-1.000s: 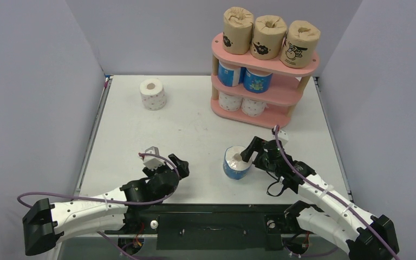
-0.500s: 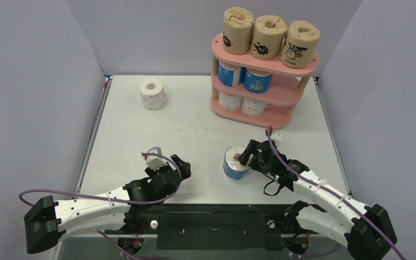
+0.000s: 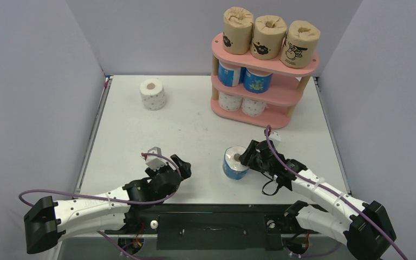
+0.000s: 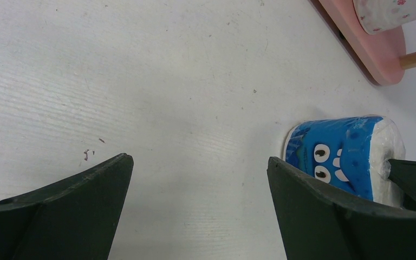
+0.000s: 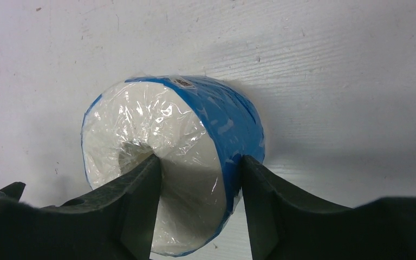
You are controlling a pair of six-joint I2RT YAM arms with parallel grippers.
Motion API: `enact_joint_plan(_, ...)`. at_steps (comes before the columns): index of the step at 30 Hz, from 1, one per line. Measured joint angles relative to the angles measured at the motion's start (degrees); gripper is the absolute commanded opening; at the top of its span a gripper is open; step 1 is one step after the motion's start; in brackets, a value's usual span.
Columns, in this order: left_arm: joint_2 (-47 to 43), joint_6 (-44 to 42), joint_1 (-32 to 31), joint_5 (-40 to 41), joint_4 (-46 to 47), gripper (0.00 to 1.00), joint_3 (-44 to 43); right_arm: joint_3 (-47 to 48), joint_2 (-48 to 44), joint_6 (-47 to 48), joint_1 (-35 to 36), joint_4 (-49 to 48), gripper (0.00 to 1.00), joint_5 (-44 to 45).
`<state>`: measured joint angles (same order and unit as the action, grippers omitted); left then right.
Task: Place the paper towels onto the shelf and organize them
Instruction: Pick up the paper towel from the center of the board, then place the paper towel on the shelf.
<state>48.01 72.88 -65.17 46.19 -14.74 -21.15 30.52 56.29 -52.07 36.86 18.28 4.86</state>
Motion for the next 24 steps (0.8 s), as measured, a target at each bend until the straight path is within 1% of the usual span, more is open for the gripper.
enact_joint_plan(7, -0.83, 0.07, 0.0, -0.04, 0.0, 0.95, 0.0, 0.04, -1.05, 0.04, 0.0, 1.29, 0.4, 1.01)
enact_joint_plan(11, -1.64, 0.11, 0.0, -0.02, -0.02, 0.95, 0.0, 1.25, -3.87, 1.07, -0.26, 6.56, 0.4, 2.43)
enact_joint_plan(14, -2.05, 0.22, 0.0, -0.02, -0.04, 0.95, 0.0, 3.93, -6.34, 2.34, -1.44, 11.04, 0.39, 3.28)
enact_joint_plan(18, -2.73, 0.31, 0.0, 0.0, -0.07, 0.94, 0.02, 9.84, -9.33, 4.59, -5.51, 16.24, 0.37, 4.35)
enact_joint_plan(24, -3.85, 0.39, 0.0, 0.02, -0.04, 0.94, 0.02, 21.24, -11.47, 8.02, -15.5, 21.84, 0.37, 5.6)
